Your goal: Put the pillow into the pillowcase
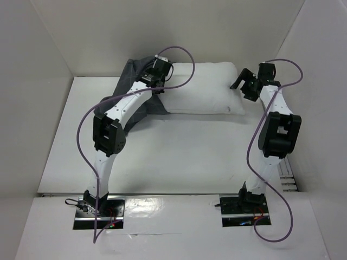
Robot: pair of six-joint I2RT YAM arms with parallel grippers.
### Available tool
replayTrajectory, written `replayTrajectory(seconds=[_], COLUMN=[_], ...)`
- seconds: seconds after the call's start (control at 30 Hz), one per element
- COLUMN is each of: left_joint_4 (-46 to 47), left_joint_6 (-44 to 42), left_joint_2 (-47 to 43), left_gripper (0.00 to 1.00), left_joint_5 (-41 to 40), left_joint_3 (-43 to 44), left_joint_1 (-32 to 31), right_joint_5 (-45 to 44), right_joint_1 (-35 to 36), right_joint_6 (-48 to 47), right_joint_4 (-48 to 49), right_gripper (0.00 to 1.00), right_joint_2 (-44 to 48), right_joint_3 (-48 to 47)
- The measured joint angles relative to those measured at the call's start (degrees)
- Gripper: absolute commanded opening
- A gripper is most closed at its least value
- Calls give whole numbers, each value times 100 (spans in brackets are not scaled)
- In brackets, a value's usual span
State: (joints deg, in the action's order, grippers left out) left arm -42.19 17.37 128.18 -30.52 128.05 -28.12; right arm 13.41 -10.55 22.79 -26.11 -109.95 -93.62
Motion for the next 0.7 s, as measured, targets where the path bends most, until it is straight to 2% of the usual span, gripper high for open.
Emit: replayTrajectory(seconds=[0.03,0.07,0.17,0.37,0.53,0.7], left_joint_4=[46,72,94,-90,-299,-201], left_joint_6=[-42,-66,-92,-210,-214,114], left_joint_2=[-4,-7,-46,-280,-326,-822], left_gripper=[0,0,0,0,0,0], left_joint_5=[96,216,627,1386,1921,2824], left_joint_3=[0,0,0,216,973,1019], left_joint_1=[35,66,109,-94,-730,-907], right_joint_5=[140,339,1016,1248,957,629], right_joint_1=[0,0,127,863,2090,2763], right_joint_6=[-11,-17,11,291,507,660], right_joint_4=[17,63,334,1207,1158,835], right_gripper=[86,52,0,0,0,0], right_joint_2=[-164,-315,-562,48,1078,2245], right_joint_3=[-105,-173,-155,981,1401,1580])
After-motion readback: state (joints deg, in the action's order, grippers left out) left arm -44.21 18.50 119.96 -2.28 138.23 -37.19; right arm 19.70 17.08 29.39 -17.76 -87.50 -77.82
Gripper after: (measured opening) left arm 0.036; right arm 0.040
